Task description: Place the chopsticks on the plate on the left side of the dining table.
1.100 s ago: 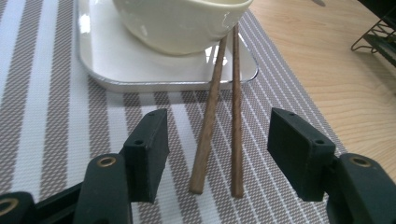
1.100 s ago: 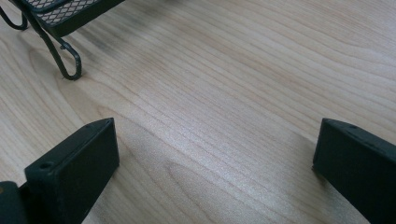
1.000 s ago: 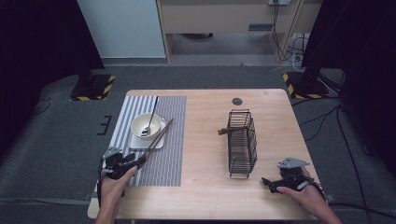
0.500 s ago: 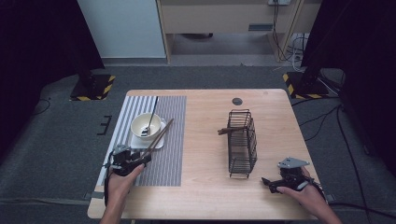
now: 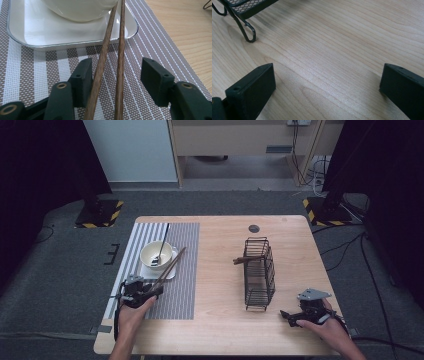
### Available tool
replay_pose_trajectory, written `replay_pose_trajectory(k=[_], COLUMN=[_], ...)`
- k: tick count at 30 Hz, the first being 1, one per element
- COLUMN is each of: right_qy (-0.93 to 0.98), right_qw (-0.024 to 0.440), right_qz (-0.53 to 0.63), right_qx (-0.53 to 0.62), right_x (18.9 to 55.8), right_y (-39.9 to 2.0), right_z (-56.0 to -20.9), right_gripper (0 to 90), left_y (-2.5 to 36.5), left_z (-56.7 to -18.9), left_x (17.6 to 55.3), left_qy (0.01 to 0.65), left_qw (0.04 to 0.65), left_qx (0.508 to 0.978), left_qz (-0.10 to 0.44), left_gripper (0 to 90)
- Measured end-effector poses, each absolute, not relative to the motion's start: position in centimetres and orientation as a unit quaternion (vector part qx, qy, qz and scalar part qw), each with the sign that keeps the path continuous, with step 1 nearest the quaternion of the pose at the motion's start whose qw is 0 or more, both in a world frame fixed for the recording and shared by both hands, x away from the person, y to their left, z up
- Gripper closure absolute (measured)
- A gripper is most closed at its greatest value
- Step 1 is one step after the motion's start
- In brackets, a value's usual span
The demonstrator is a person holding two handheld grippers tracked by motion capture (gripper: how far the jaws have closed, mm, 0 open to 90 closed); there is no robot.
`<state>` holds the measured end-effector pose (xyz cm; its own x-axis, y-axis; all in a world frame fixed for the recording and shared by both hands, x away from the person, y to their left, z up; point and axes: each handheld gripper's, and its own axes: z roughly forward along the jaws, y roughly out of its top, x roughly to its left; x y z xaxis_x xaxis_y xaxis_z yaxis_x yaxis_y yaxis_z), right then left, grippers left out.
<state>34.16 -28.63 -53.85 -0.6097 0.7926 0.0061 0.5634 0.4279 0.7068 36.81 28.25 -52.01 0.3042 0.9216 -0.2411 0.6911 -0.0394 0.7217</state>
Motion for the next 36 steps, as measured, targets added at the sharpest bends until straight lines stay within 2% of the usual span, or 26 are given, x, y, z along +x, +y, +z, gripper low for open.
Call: replay_pose_trajectory(k=[21,36], right_qy=[0.828,0.828], right_qw=[0.166,0.166], right_qz=[0.344,0.344], right_qx=[0.409,0.410], right_x=[34.16,34.16], right_y=[-28.63,-28.62], right_z=[-53.85,-53.85], right_gripper=[0.2,0.2], left_y=[27.64,27.55], left_z=[-52.19,-52.39], left_x=[37.17,37.22], left_qy=[0.565,0.564], left_qw=[0.379,0.362], left_qx=[0.718,0.726], left_qz=[0.146,0.153], left_gripper=[49.0,62.1])
